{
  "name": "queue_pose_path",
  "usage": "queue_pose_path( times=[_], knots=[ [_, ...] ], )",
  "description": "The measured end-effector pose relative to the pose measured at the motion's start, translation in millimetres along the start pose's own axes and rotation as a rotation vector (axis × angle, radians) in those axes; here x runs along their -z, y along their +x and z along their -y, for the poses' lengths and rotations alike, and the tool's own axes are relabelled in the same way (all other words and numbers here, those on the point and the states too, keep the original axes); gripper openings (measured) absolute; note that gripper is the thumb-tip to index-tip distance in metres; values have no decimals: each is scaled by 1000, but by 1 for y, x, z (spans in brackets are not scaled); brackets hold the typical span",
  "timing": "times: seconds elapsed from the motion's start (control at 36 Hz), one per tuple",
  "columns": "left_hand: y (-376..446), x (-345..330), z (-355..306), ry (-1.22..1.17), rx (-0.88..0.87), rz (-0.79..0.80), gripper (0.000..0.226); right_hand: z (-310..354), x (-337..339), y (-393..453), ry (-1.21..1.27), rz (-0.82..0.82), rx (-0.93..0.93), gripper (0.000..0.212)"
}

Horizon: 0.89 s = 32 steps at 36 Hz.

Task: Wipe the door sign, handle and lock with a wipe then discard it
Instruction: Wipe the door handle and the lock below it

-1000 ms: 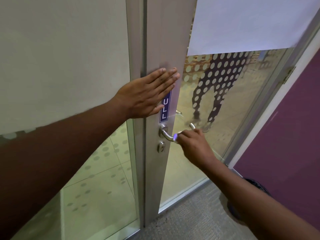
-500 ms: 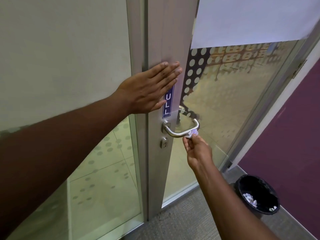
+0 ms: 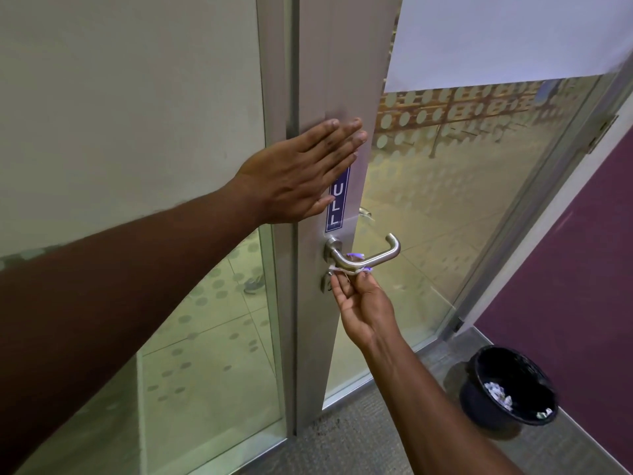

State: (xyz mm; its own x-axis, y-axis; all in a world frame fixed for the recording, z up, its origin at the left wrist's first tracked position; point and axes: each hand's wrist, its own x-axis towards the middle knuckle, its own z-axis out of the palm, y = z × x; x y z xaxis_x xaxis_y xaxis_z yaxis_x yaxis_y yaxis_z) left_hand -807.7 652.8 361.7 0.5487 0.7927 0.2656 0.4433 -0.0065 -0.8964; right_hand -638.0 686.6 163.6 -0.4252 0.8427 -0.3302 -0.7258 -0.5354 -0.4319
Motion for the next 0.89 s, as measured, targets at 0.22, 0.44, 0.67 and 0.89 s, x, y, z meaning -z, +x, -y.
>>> queue_pose_path(
  times=[0.22, 0.44, 0.67, 0.89],
  knots=[
    [-2, 1, 1, -1, 8, 22, 76, -2, -3, -3, 102, 1, -20, 24],
    [-2, 2, 1, 14, -5, 15, 76, 5, -5, -7, 109, -58, -5, 16],
    [-3, 1, 1, 14, -3, 6, 75, 28, -5, 8, 133, -140, 74, 14],
    [-3, 0, 1, 13, -7, 20, 75, 55, -6, 20, 23, -114, 68, 20]
  ],
)
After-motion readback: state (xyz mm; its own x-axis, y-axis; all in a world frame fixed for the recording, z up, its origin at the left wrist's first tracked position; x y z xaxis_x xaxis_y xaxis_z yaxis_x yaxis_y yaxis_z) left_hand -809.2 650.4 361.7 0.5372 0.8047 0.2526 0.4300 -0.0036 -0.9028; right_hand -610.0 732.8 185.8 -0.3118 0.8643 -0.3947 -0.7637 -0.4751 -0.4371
